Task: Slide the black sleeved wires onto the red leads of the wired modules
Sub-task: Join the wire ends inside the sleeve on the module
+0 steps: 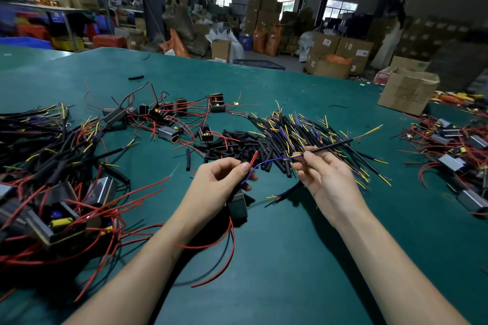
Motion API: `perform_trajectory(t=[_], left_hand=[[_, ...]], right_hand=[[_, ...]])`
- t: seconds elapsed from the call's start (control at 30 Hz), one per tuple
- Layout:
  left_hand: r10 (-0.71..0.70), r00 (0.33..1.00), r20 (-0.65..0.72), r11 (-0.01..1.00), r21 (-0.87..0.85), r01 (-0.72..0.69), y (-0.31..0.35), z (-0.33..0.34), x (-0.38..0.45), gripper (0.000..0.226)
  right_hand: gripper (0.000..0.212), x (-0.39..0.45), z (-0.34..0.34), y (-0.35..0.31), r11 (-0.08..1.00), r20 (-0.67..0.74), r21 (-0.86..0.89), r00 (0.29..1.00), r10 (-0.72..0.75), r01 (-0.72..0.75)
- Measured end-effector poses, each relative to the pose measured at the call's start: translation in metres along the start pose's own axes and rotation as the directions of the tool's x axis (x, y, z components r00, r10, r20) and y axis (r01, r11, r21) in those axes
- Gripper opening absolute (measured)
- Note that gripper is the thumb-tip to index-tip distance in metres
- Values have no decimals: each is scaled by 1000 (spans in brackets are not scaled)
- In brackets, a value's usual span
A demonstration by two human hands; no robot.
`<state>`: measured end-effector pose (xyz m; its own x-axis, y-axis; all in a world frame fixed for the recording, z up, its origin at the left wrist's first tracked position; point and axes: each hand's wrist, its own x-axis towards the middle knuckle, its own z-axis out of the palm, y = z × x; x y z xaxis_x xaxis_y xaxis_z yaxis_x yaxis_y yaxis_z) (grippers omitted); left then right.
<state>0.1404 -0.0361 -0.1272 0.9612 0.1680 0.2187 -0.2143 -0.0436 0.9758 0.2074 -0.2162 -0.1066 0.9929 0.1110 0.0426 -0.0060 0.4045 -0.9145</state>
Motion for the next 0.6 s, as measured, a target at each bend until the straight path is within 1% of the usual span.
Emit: perform_trajectory(t=[0.07,0.13,0.23,0.43,0.6], left_hand=[[-20,1000,14,997,-77,21,0,1,0,18],[-25,1000,8,994,-103,26,0,2,1,17],[-35,999,1,993,-111,35,-1,3,1,19],[-40,999,8,994,-103,41,-1,3,1,18],[-48,999,4,996,-72,48,-2,3,1,18]], right_hand=[[12,0,-1,0,1000,10,-2,1000,0,0],[14,-1,-2,1,1000,30,3,1000,1,-1],[14,-2,-2,1,1000,64,7,998,13,-14],[13,-3,-1,-1,998,123,-43,991,59,-54],[15,-3,-4,-7,998,183,-17,981,67,-65]])
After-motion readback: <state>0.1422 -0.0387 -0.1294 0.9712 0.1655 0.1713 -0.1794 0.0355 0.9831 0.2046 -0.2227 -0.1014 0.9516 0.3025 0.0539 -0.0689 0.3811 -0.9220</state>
